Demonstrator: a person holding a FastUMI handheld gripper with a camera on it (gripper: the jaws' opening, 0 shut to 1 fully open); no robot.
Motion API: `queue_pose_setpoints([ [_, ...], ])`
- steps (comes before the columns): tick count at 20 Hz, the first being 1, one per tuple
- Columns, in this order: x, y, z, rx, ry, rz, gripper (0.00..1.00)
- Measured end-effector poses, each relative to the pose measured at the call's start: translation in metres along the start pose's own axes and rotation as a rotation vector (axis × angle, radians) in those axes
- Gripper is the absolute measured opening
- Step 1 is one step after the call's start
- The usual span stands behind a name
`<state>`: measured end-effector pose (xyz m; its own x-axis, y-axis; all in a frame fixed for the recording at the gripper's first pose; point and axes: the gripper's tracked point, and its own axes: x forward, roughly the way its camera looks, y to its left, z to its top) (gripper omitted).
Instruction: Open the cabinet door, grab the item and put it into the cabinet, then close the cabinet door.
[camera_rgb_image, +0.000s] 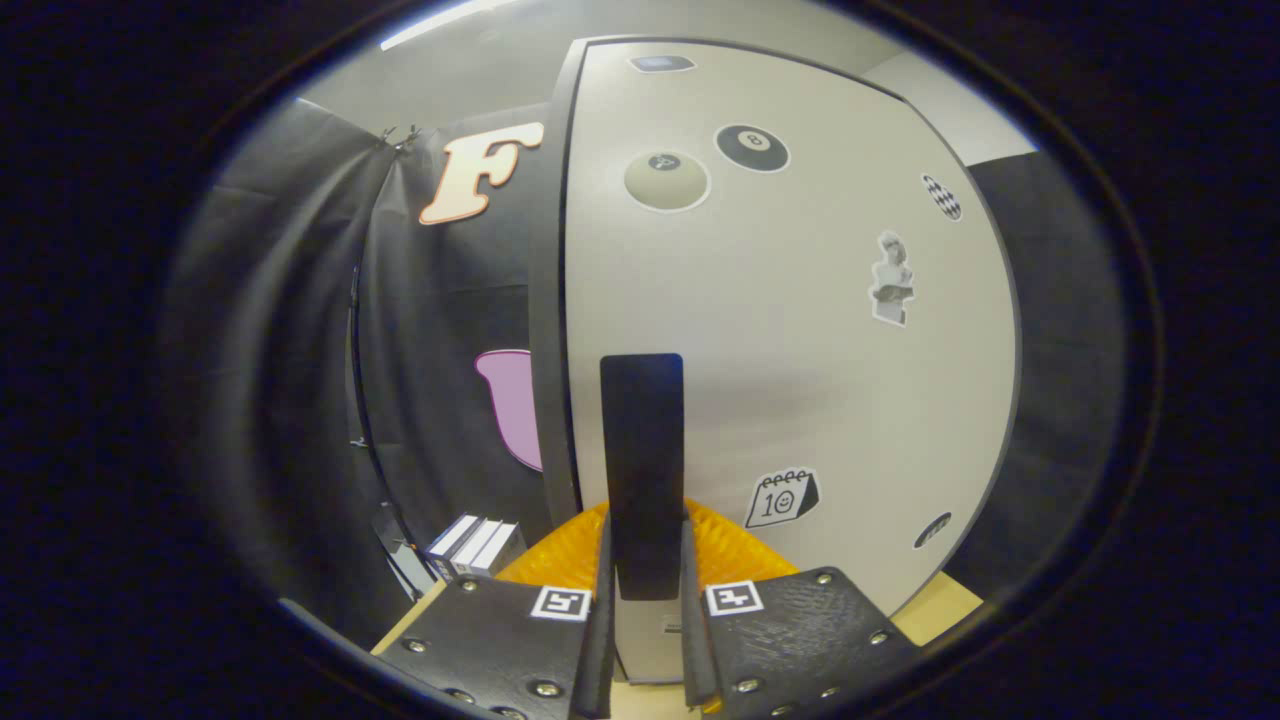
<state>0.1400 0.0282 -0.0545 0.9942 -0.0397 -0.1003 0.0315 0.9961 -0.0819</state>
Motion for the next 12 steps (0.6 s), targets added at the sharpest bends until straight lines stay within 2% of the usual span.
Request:
queue_pose_setpoints([
  [2, 0.001, -0.001, -0.001, 0.004, 0.002, -0.017, 0.18],
  [12, -0.021, -0.008, 0.001, -0.013, -0.028, -0.101, 0.18],
])
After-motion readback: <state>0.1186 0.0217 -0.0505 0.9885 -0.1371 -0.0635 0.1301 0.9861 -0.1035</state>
